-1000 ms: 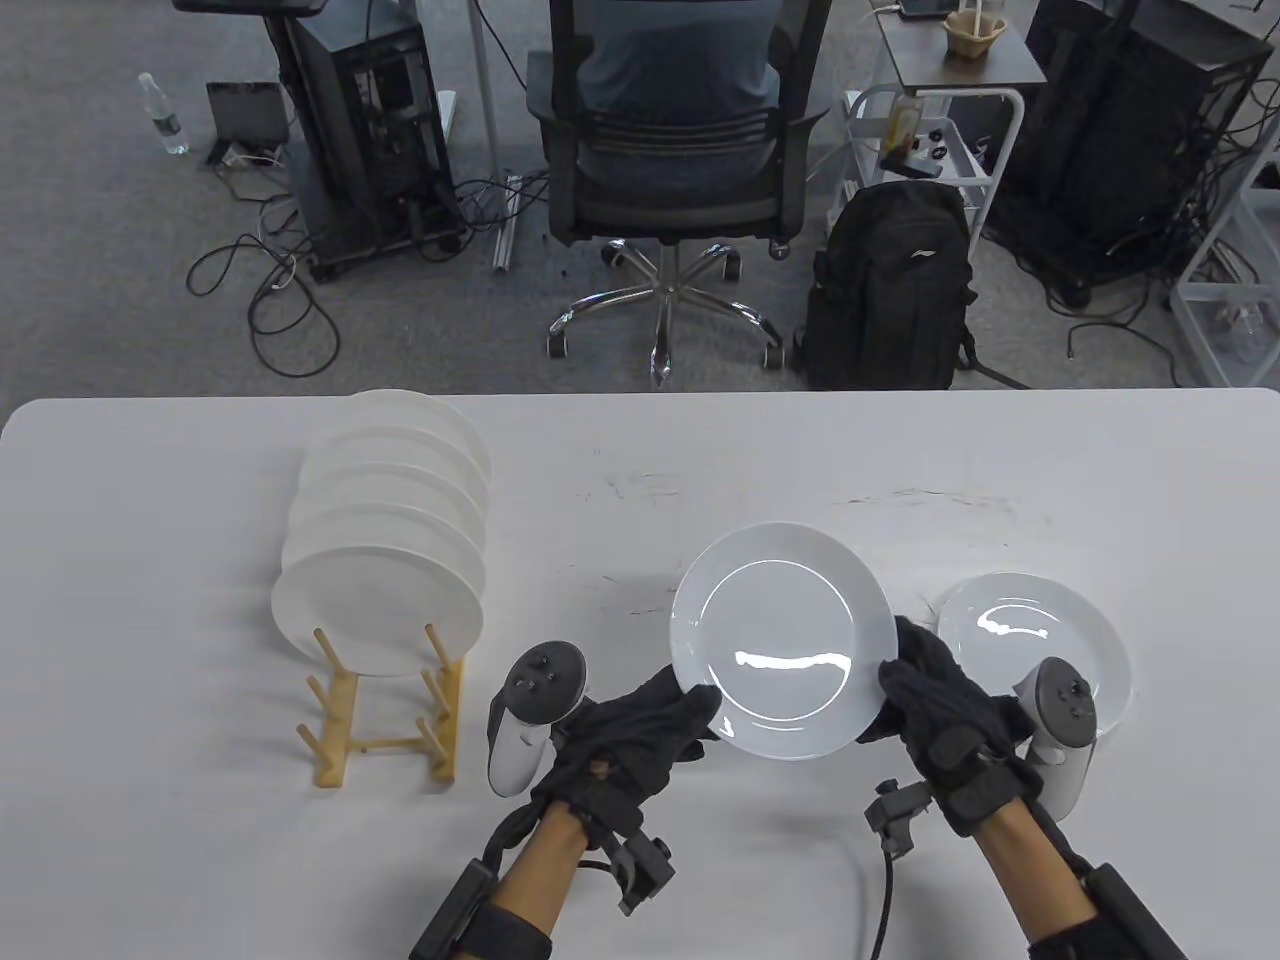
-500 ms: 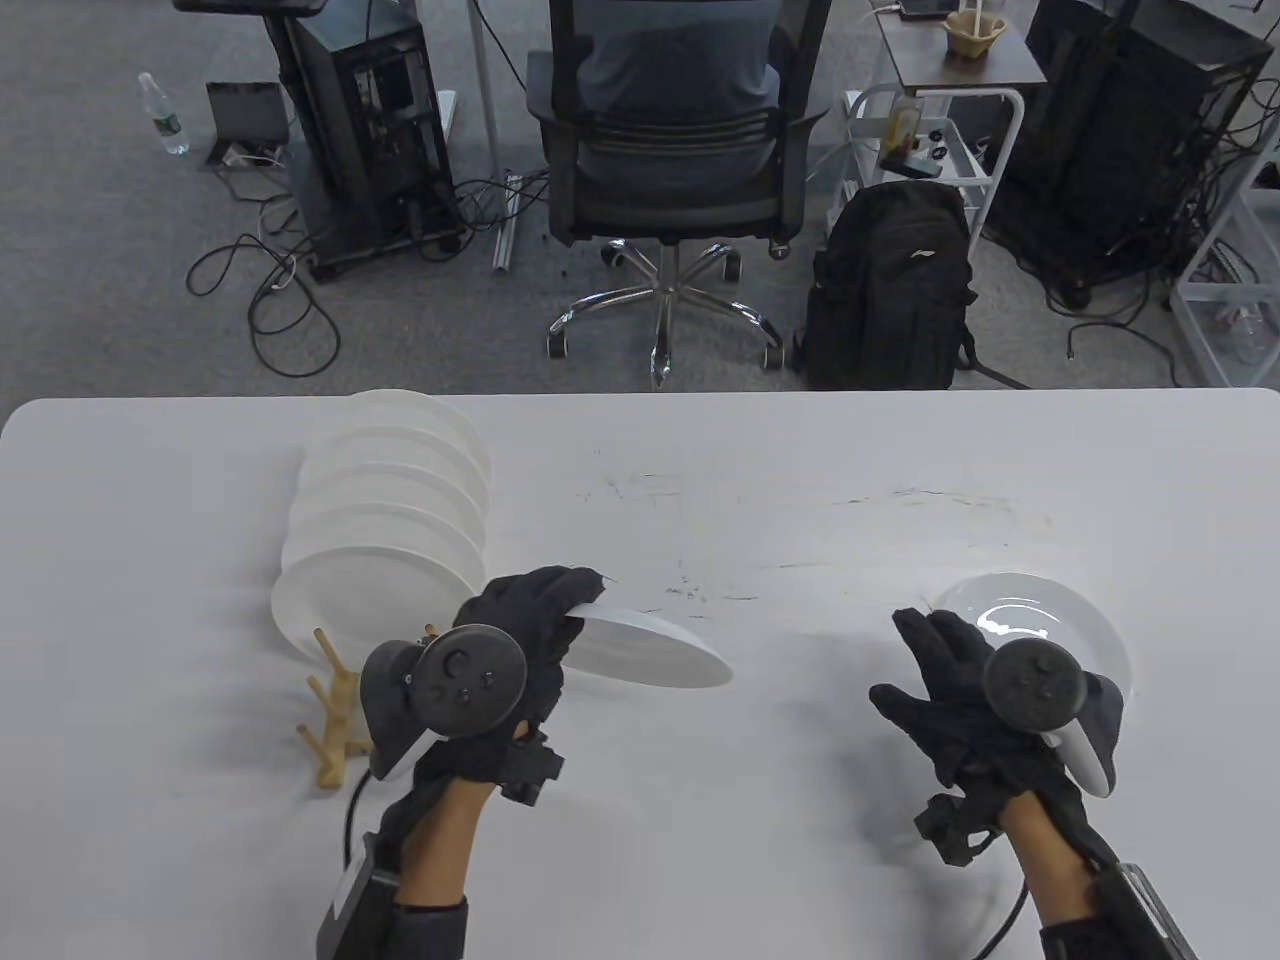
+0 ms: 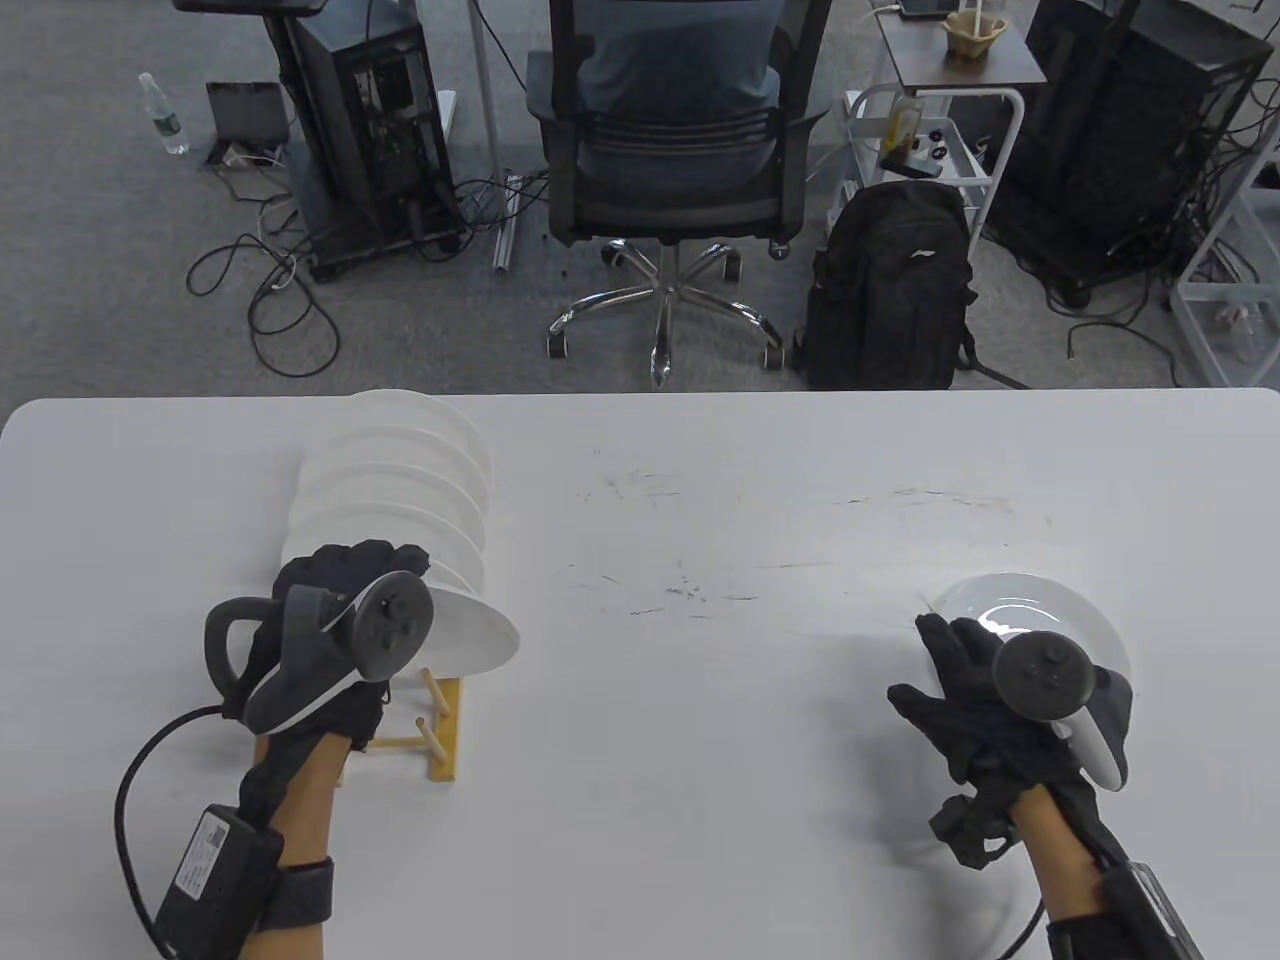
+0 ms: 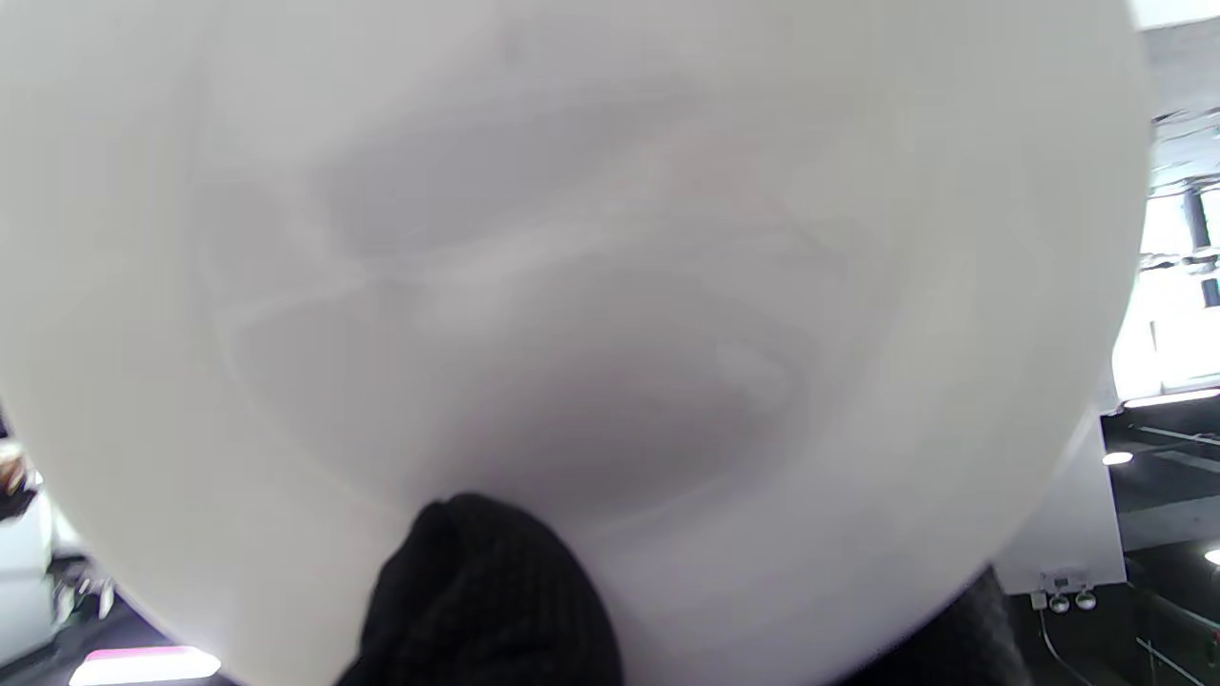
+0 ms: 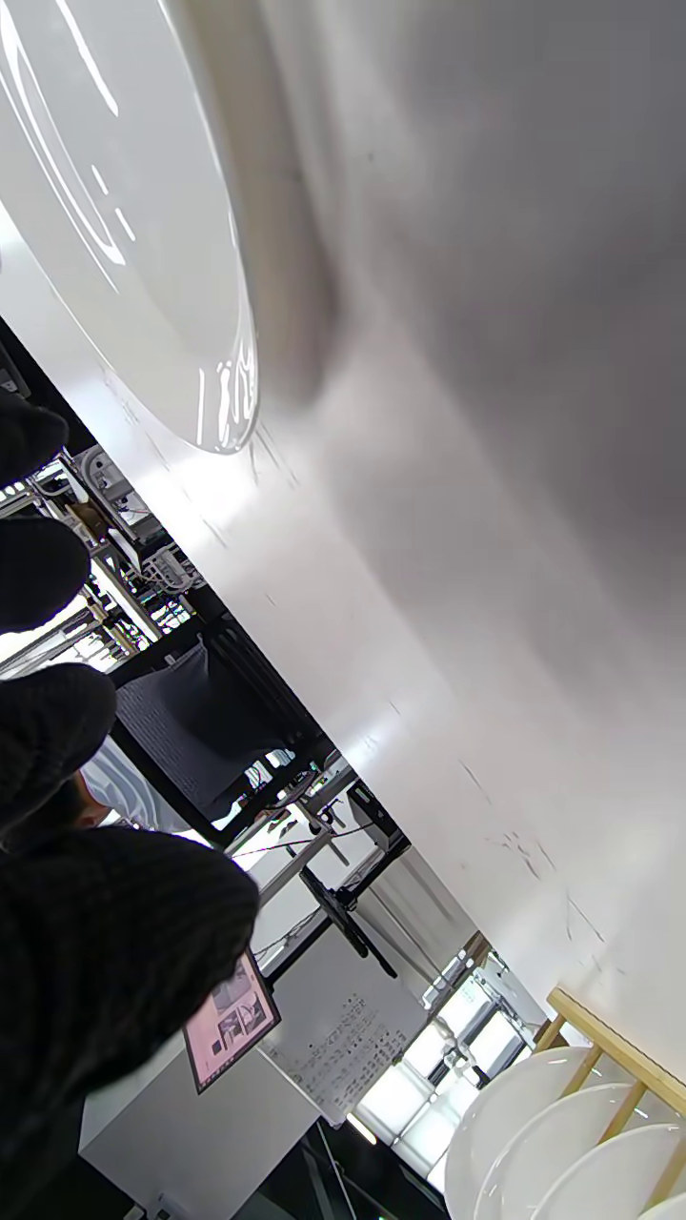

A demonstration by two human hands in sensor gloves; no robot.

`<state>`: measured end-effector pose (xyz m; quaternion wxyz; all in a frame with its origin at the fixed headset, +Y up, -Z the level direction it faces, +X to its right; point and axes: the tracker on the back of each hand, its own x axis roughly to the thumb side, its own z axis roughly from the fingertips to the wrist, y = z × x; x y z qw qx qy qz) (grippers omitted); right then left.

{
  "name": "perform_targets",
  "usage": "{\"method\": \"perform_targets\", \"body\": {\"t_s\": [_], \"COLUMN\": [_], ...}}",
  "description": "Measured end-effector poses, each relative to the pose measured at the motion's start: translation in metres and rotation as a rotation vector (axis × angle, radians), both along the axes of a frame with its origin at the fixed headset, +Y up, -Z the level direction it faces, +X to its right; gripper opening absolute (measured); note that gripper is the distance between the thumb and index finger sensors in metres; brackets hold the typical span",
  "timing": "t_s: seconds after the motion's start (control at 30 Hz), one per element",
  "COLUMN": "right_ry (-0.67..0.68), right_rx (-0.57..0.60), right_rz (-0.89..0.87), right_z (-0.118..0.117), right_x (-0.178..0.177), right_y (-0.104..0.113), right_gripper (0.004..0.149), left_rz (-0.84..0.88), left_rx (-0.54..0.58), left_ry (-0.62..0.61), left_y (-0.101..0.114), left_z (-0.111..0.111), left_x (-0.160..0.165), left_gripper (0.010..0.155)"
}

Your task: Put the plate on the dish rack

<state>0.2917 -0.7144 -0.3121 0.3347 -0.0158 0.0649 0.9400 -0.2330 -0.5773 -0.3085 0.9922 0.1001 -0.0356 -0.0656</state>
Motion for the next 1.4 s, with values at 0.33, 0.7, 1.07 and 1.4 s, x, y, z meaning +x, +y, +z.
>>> {"method": "perform_targets", "body": {"t_s": [0.33,0.7,1.07,1.4], "right_ry": [-0.009,-0.001,0.003,-0.298], "right_rx": [-0.006,-0.026,-0.036,-0.308], "right_rz": [-0.018,-0.013,-0.017,0.246], "right_z": [-0.001,-0.002,0.004,-0.03], "right_x": [0.003,0.003,0.003,0.05], "right_y": [-0.001,-0.004,0.007,0.013], "right_gripper": [0.077,0.077,0.075,0.072], "left_rz": [-0.042,0.094,0.428,0.373], "left_rx": [-0.175,-0.196,-0.002,-0.107], "left_ry": [0.122,0.156,-0.128,-0.189], "left_y": [-0.05,-0.023,-0.064,-0.103], "left_z": [-0.028,-0.016,0.028,0.017], "left_x": [-0.02,0.001,0.092,0.104], "left_gripper": [0.045,0.074,0.077,0.081]}}
